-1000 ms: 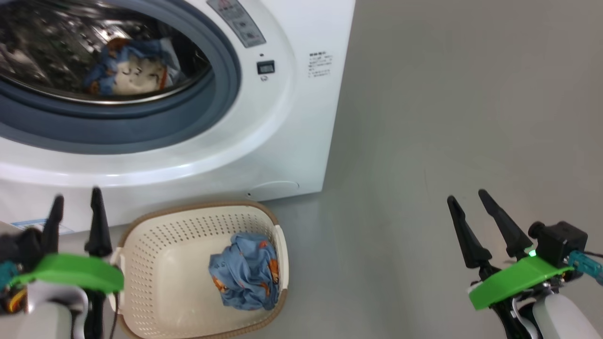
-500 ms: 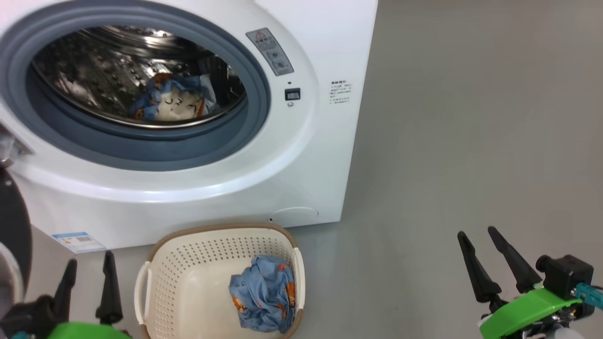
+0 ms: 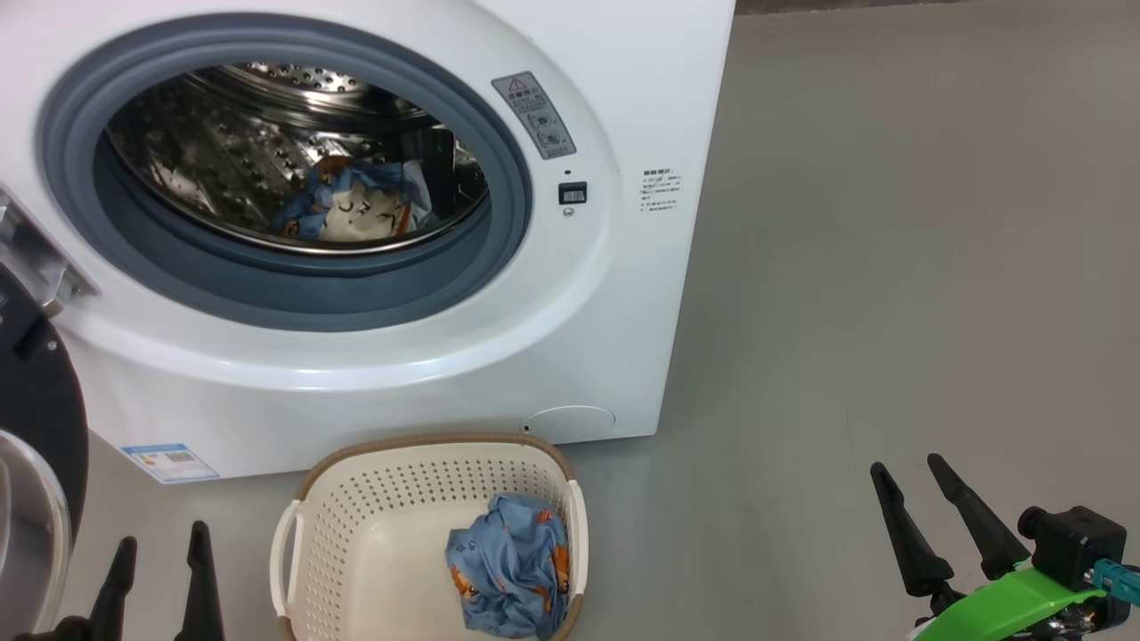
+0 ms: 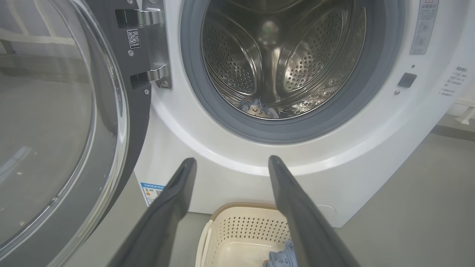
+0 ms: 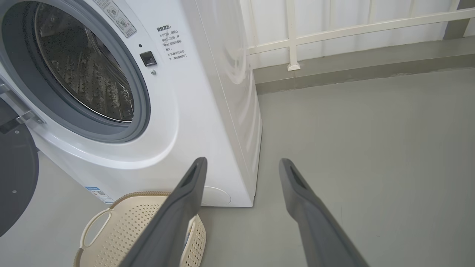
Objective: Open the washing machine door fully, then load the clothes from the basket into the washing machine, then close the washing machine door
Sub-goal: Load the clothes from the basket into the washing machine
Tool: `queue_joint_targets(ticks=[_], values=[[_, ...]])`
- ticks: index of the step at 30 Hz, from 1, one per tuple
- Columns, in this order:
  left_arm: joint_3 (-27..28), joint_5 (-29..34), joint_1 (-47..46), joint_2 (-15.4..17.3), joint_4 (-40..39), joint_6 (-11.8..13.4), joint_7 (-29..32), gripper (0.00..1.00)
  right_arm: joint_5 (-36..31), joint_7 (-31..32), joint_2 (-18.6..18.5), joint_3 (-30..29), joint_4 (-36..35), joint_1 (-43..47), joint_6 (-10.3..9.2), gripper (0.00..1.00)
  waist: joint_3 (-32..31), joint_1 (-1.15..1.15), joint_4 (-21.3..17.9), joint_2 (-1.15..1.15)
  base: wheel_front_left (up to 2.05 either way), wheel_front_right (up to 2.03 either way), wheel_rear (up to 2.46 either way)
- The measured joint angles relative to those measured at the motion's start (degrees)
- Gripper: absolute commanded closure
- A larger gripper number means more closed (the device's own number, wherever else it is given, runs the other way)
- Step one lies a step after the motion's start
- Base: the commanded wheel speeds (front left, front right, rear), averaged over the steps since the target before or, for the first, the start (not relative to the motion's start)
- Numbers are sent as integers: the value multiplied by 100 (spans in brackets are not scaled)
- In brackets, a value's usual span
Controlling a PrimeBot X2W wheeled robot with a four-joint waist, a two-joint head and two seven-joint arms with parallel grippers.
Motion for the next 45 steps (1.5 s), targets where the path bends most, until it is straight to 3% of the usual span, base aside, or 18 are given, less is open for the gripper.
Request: queue_joint_targets(ticks=[14, 24, 30, 45], values=[[20, 31, -34, -52, -8, 0, 0, 0, -1, 0, 22, 2, -33, -26, 0, 0, 217, 0, -75, 0, 0, 0, 0], [-328, -256, -622, -88, 645, 0, 0, 0, -54, 0, 146, -53, -130, -409, 0, 0, 616, 0, -152, 0, 0, 0, 0], [-823, -514, -1168, -32, 1416, 0, 1, 0, -112, 0, 194, -63, -176, -682, 0, 0, 988, 0, -237, 0, 0, 0, 0], [-2531, -1496, -3104, 454, 3467, 0, 1, 0, -210, 0, 482, 14, -269, -1365, 0, 0, 2060, 0, -558, 0, 0, 0, 0]])
